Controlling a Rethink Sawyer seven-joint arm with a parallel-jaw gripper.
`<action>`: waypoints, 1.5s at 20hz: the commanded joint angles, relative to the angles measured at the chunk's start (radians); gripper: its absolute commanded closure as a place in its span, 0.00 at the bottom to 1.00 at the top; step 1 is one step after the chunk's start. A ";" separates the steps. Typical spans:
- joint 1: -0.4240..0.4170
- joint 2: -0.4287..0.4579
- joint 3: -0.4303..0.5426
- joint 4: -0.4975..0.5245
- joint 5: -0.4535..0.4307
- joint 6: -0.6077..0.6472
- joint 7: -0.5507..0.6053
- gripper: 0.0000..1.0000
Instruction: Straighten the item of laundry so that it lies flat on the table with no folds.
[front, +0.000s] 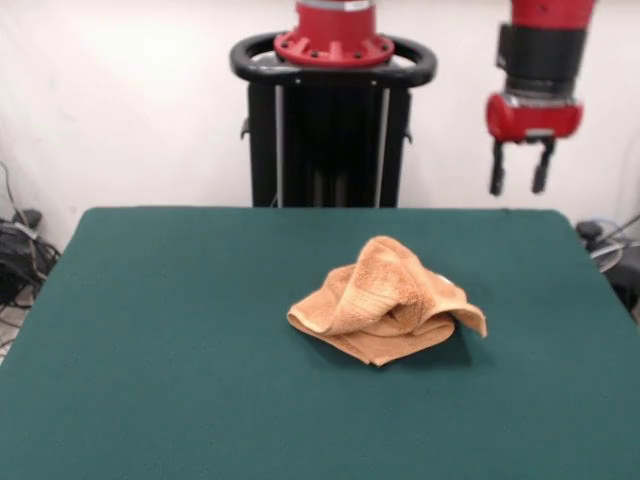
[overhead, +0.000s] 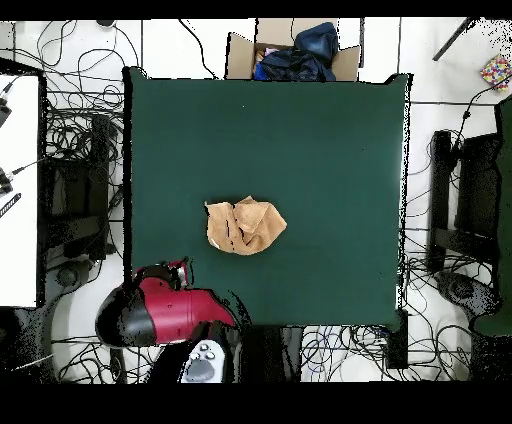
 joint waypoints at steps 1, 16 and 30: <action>0.018 0.282 -0.058 -0.128 0.134 -0.101 0.285 0.00; -0.135 0.241 -0.060 -0.222 0.100 0.087 0.135 0.00; -0.109 0.261 -0.075 -0.290 0.079 0.147 0.185 0.00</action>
